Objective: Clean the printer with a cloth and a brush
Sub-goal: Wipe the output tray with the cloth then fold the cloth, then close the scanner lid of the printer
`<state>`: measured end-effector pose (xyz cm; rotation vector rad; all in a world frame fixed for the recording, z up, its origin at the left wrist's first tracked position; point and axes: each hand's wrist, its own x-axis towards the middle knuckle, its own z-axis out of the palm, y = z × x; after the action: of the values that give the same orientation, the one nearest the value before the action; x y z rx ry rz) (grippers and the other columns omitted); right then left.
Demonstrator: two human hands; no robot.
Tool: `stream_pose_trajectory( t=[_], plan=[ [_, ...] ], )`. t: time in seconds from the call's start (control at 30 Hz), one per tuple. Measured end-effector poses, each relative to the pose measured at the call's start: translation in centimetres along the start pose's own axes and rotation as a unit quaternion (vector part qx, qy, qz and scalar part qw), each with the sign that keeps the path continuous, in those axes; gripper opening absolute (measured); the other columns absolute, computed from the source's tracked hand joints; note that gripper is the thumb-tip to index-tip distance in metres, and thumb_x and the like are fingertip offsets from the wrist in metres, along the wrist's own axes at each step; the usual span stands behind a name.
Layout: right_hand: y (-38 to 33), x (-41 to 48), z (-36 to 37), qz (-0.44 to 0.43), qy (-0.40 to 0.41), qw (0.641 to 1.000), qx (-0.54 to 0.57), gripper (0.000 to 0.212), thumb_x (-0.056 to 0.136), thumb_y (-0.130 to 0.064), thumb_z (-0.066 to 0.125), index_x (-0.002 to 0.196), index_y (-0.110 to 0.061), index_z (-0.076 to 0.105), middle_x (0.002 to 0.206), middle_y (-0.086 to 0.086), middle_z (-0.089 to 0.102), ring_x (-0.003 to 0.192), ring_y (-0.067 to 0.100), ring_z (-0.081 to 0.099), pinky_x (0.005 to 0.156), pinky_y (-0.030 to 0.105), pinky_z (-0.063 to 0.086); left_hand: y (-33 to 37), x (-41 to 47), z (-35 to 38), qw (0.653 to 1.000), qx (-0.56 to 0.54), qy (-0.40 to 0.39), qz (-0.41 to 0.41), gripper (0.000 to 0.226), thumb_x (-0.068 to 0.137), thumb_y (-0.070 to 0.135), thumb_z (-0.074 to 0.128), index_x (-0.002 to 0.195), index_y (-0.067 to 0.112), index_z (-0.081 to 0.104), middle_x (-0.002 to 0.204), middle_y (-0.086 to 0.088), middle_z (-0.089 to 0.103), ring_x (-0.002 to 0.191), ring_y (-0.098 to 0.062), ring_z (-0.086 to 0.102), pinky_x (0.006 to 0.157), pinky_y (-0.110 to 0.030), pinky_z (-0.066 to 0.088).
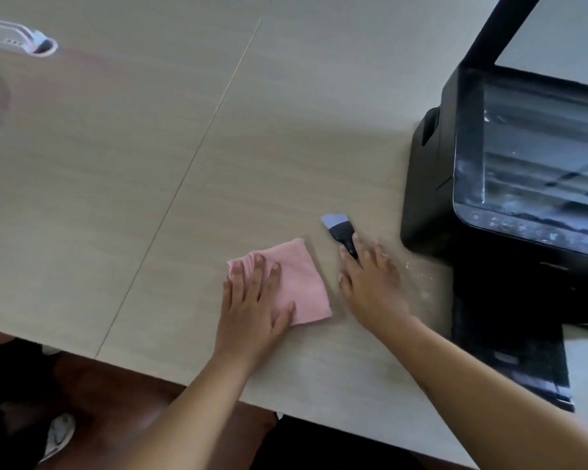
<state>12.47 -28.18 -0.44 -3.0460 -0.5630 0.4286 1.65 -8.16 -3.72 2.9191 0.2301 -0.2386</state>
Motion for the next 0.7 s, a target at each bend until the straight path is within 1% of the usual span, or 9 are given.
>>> stream_pose_trajectory(
  t=[0.07, 0.13, 0.2, 0.27, 0.37, 0.4, 0.5, 0.6, 0.7],
  plan=[
    [-0.1, -2.3, 0.9, 0.023, 0.028, 0.999, -0.001, 0.05, 0.091, -0.032, 0.052, 0.139, -0.02, 0.047, 0.152, 0.007, 0.036, 0.131, 0.04, 0.038, 0.104, 0.051, 0.035, -0.1, -0.1, 0.0, 1.0, 0.0, 0.004, 0.0, 0.074, 0.09, 0.06, 0.028, 0.154, 0.025, 0.013, 0.162, -0.005, -0.002, 0.147, -0.039, -0.002, 0.117, -0.048, 0.001],
    [-0.2, -3.9, 1.6, 0.038, 0.032, 0.999, -0.001, 0.049, 0.087, -0.035, 0.057, 0.133, -0.019, 0.053, 0.142, 0.01, 0.048, 0.124, 0.039, 0.045, 0.101, 0.051, 0.039, 0.1, -0.1, 0.0, 1.0, 0.0, 0.004, 0.004, 0.073, 0.09, 0.058, 0.03, 0.153, 0.024, 0.017, 0.162, -0.007, 0.002, 0.146, -0.041, 0.001, 0.118, -0.05, 0.005],
    [-0.1, -4.8, 1.6, 0.032, 0.039, 0.999, 0.014, 0.046, 0.087, -0.036, 0.056, 0.13, -0.021, 0.055, 0.132, 0.011, 0.053, 0.12, 0.037, 0.047, 0.101, 0.05, 0.039, 0.3, -0.1, -0.2, 1.0, 0.0, -0.001, 0.005, 0.073, 0.09, 0.058, 0.031, 0.153, 0.024, 0.019, 0.162, -0.007, 0.004, 0.146, -0.042, 0.005, 0.117, -0.053, 0.01],
    [0.1, -5.3, 1.0, 0.02, 0.072, 0.996, 0.046, 0.04, 0.088, -0.036, 0.052, 0.126, -0.025, 0.058, 0.124, 0.008, 0.054, 0.113, 0.034, 0.049, 0.097, 0.048, 0.042, 0.2, -0.3, -0.3, 1.0, 0.001, -0.01, 0.002, 0.074, 0.089, 0.059, 0.031, 0.152, 0.023, 0.022, 0.161, -0.007, 0.008, 0.145, -0.043, 0.009, 0.116, -0.056, 0.016],
    [1.4, -6.1, -1.1, 0.028, 0.145, 0.983, 0.105, 0.032, 0.089, -0.037, 0.048, 0.116, -0.027, 0.062, 0.12, 0.005, 0.055, 0.106, 0.031, 0.05, 0.089, 0.043, 0.046, 0.0, -0.3, -1.4, 1.0, 0.017, -0.009, -0.017, 0.081, 0.088, 0.067, 0.024, 0.147, 0.014, 0.035, 0.154, -0.017, 0.029, 0.136, -0.048, 0.028, 0.11, -0.06, 0.022],
    [2.3, -6.2, -2.2, 0.033, 0.168, 0.978, 0.116, 0.03, 0.089, -0.037, 0.048, 0.113, -0.027, 0.062, 0.12, 0.003, 0.055, 0.104, 0.03, 0.049, 0.086, 0.041, 0.046, 0.4, 0.0, -2.2, 1.0, 0.022, -0.007, -0.012, 0.082, 0.088, 0.067, 0.025, 0.144, 0.009, 0.04, 0.15, -0.019, 0.035, 0.132, -0.048, 0.034, 0.106, -0.061, 0.024],
    [5.7, -6.4, -6.1, 0.038, 0.259, 0.955, 0.138, 0.025, 0.09, -0.032, 0.048, 0.107, -0.022, 0.064, 0.112, -0.002, 0.057, 0.098, 0.025, 0.051, 0.08, 0.038, 0.045, 2.8, 1.7, -4.4, 0.997, 0.037, 0.026, 0.06, 0.075, 0.084, 0.057, 0.039, 0.136, 0.003, 0.049, 0.147, -0.019, 0.041, 0.127, -0.045, 0.041, 0.101, -0.058, 0.031],
    [9.7, -6.7, -10.0, 0.029, 0.357, 0.922, 0.144, 0.019, 0.091, -0.025, 0.054, 0.102, -0.018, 0.067, 0.099, -0.004, 0.063, 0.089, 0.021, 0.057, 0.078, 0.035, 0.045, 7.5, 4.8, -7.4, 0.988, -0.009, 0.08, 0.134, 0.07, 0.087, 0.055, 0.04, 0.139, 0.008, 0.046, 0.149, -0.015, 0.039, 0.129, -0.04, 0.041, 0.105, -0.051, 0.031],
    [14.2, -7.0, -13.7, 0.028, 0.413, 0.899, 0.142, 0.016, 0.091, -0.022, 0.054, 0.094, -0.017, 0.069, 0.09, -0.005, 0.064, 0.082, 0.021, 0.057, 0.075, 0.035, 0.045, 13.2, 7.9, -11.2, 0.97, -0.035, 0.129, 0.203, 0.069, 0.086, 0.05, 0.049, 0.141, 0.008, 0.043, 0.15, -0.013, 0.038, 0.129, -0.037, 0.042, 0.105, -0.047, 0.034]
  ],
)
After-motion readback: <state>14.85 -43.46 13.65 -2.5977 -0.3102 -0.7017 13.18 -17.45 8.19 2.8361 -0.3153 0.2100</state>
